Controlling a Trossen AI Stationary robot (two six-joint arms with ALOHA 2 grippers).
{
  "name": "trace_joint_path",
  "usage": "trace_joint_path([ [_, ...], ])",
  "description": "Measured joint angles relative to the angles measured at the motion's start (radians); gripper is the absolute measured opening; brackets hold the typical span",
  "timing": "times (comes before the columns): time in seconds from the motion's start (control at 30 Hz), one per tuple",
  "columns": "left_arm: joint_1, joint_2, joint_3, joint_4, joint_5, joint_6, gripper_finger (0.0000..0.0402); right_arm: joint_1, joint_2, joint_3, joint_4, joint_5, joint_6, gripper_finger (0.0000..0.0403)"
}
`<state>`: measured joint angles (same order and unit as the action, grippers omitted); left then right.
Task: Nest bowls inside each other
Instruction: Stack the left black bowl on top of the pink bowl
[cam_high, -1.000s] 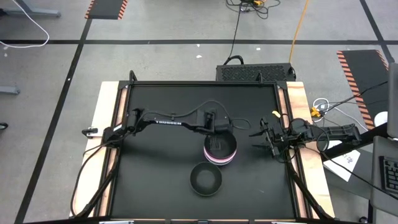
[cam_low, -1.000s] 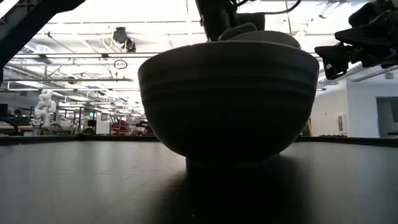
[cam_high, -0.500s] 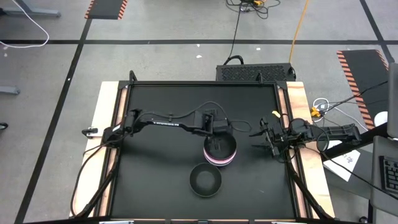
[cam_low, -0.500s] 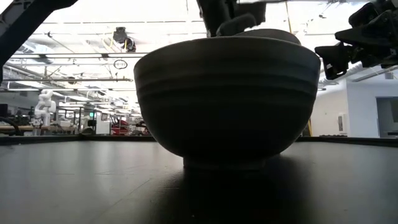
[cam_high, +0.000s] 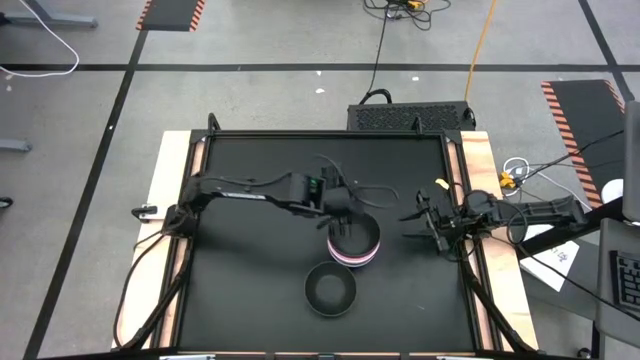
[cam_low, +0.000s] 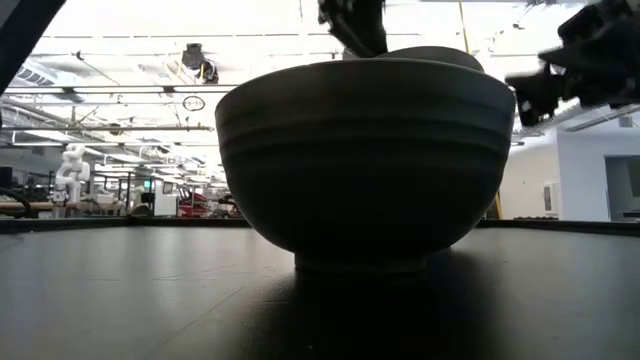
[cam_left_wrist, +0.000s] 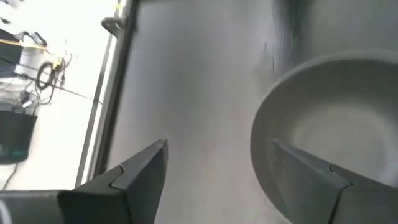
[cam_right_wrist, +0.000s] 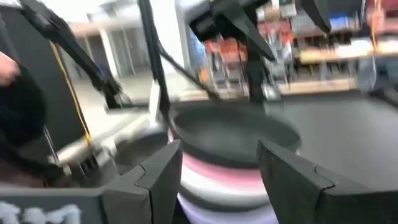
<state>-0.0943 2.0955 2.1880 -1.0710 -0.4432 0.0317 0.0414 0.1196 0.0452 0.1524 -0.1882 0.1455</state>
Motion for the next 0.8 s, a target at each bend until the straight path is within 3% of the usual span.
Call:
trace_joint_path([
  [0.23, -0.004, -0.178, -0.101, 0.054, -0.006, -0.018, 0.0275, 0.000, 0.126, 0.029, 0.132, -0.028, 0.034, 0.0199],
  [0.6, 0.004, -0.528, -0.594, 0.372, -0.024, -0.044, 0.0240, 0.000, 0.451, 0.088, 0.365, -0.024, 0.038, 0.0199],
  [0.8, 0.004, -0.661, -0.782, 0.462, -0.027, -0.068, 0.0237, 0.000, 0.640, 0.098, 0.531, -0.023, 0.052, 0.0199],
])
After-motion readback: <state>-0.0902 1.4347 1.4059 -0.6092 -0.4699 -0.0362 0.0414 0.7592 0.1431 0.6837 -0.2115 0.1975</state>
